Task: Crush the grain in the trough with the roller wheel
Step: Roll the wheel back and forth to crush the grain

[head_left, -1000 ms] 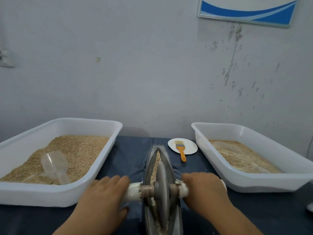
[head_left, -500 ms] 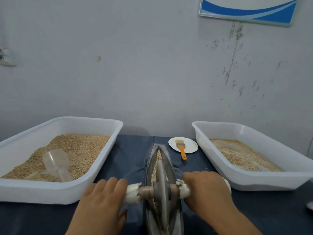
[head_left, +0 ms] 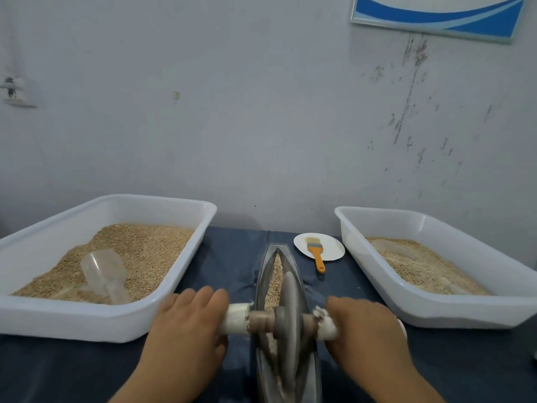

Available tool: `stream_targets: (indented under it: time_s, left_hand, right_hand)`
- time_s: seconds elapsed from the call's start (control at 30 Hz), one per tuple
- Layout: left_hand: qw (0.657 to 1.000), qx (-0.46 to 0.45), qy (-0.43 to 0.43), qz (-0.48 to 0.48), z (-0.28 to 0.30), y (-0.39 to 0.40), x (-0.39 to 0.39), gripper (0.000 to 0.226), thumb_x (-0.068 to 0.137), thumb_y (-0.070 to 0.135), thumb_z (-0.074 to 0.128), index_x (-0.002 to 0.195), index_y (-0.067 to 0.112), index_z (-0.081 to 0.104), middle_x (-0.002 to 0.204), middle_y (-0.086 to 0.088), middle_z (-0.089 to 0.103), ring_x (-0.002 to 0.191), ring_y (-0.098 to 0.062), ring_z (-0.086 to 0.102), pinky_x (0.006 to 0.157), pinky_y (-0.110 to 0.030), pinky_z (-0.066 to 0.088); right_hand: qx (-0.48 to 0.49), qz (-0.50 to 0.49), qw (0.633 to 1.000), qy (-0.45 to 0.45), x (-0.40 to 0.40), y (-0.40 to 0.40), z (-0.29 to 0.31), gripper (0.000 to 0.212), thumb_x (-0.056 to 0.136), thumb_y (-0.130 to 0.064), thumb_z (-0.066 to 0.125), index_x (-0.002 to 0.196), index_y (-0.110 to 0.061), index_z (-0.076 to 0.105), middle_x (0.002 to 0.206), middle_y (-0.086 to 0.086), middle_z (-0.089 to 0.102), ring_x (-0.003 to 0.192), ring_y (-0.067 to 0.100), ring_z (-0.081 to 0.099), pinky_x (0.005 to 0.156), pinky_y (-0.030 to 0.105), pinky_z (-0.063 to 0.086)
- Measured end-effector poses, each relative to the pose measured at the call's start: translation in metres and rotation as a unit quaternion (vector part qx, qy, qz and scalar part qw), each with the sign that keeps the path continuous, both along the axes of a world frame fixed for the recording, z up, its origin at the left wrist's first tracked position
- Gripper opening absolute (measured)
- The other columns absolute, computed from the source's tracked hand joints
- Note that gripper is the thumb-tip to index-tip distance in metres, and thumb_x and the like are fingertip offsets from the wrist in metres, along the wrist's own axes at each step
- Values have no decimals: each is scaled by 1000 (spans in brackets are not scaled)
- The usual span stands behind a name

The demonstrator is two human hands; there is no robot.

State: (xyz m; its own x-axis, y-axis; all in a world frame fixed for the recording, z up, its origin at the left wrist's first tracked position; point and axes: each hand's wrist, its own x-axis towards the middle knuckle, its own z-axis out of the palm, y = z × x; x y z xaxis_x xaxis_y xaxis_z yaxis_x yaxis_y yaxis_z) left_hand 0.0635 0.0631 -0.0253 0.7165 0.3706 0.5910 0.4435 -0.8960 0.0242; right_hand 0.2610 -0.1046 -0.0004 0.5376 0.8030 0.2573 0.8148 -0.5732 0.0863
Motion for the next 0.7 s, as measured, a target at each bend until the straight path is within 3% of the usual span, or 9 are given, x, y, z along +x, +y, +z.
stream_targets:
  time_s: [0.13, 0.2, 0.27, 0.33, 0.4, 0.47, 0.57, 0.63, 0.7]
  left_hand:
    - [1000, -2, 9, 2, 6, 1, 5, 39, 42, 24, 79, 70, 24, 51, 63, 8, 45, 54, -20, 46, 53, -34, 40]
    - [996, -45, 61, 53, 13, 5, 12, 35, 57, 29, 77, 76, 28, 48, 69, 9, 50, 63, -18, 52, 59, -31, 37]
    - [989, -78, 75, 99, 14, 10, 17, 21, 77, 38, 61, 86, 32, 42, 84, 9, 55, 81, -13, 55, 67, -29, 32]
    - [987, -78, 71, 121, 9, 7, 16, 16, 80, 40, 54, 88, 33, 41, 87, 9, 56, 83, -11, 54, 67, -28, 30]
    - [987, -72, 64, 126, 5, 3, 9, 21, 72, 36, 64, 82, 31, 45, 76, 8, 55, 71, -13, 53, 61, -30, 30]
    - [993, -80, 43, 77, 5, -3, 0, 36, 51, 27, 80, 68, 28, 49, 58, 7, 50, 53, -16, 50, 51, -29, 34]
    - [997, -37, 43, 57, 8, -12, -8, 47, 29, 20, 84, 58, 24, 48, 50, 7, 45, 42, -19, 45, 43, -30, 37]
    - [995, -42, 57, 63, 6, -14, -8, 46, 26, 20, 84, 56, 24, 49, 49, 6, 45, 42, -21, 47, 43, -31, 38]
    - [991, -62, 81, 82, 6, -10, -5, 43, 33, 25, 84, 60, 26, 50, 53, 5, 50, 47, -20, 52, 45, -32, 42]
  right_hand:
    - [9, -5, 1000, 10, 0, -1, -1, 25, 83, -40, 50, 71, -31, 30, 70, -6, 37, 75, 15, 47, 66, 32, 29]
    - [19, 7, 1000, -13, 2, 8, 3, 20, 85, -40, 51, 76, -32, 34, 72, -7, 40, 72, 15, 41, 66, 33, 28]
    - [13, 20, 999, -28, 2, 19, 10, 18, 85, -38, 53, 80, -33, 36, 77, -8, 44, 72, 15, 40, 68, 34, 29]
    - [15, 31, 999, -39, 3, 24, 12, 18, 85, -36, 55, 81, -33, 37, 79, -8, 47, 73, 16, 41, 69, 34, 30]
    - [18, 22, 999, -42, 1, 20, 9, 20, 85, -36, 54, 78, -33, 35, 75, -9, 42, 72, 16, 39, 68, 33, 28]
    - [40, 22, 997, -65, -3, 10, 3, 28, 80, -37, 58, 71, -32, 31, 67, -8, 34, 66, 15, 36, 65, 33, 26]
    - [62, 15, 996, -65, -6, -3, -2, 38, 75, -38, 60, 66, -31, 24, 64, -7, 29, 64, 15, 33, 63, 33, 24]
    - [29, 16, 999, -32, -11, -4, -4, 38, 76, -40, 60, 67, -31, 24, 67, -7, 33, 68, 16, 37, 65, 35, 23]
    - [48, 51, 997, -34, -12, 1, 1, 56, 52, -35, 79, 63, -30, 25, 58, -5, 40, 54, 17, 44, 58, 31, 25]
